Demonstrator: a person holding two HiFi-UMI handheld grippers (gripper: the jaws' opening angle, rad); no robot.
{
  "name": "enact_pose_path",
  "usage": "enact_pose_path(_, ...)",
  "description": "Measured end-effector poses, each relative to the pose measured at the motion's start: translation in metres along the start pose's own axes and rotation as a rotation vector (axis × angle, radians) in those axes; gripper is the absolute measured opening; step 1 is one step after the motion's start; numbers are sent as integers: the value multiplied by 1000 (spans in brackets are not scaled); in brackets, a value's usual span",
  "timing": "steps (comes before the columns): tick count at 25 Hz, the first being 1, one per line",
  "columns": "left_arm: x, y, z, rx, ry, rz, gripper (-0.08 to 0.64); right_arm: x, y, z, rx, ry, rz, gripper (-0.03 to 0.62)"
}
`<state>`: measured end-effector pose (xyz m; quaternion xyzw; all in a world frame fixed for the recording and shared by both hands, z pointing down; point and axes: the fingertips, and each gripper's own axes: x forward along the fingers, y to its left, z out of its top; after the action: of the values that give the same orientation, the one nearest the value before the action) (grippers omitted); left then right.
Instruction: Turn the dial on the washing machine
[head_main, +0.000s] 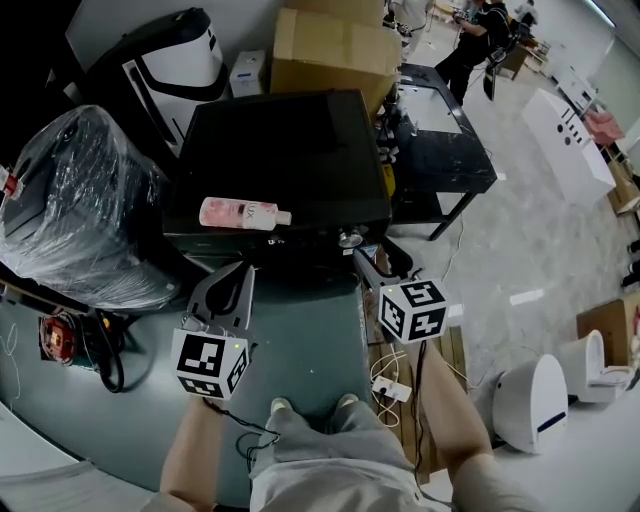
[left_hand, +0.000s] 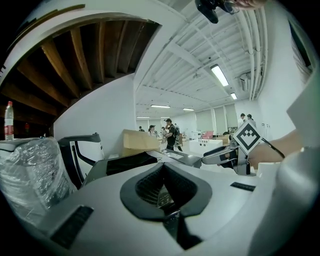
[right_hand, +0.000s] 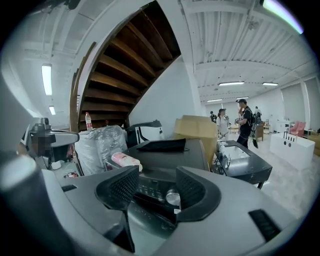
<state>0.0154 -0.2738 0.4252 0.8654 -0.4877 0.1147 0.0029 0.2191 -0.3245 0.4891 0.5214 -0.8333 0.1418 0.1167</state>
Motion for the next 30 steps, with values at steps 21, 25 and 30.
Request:
enact_pose_path(21, 72, 24, -128, -32, 30, -42, 18, 118, -51, -117, 38, 41, -149, 273)
enact_pose_path(25, 75, 30, -148, -60, 57, -43, 18, 124, -58, -123, 98, 7, -165, 278)
enact_pose_path(30, 74, 40, -154, -106, 68, -37, 18, 125, -60, -126, 89, 16, -183, 281)
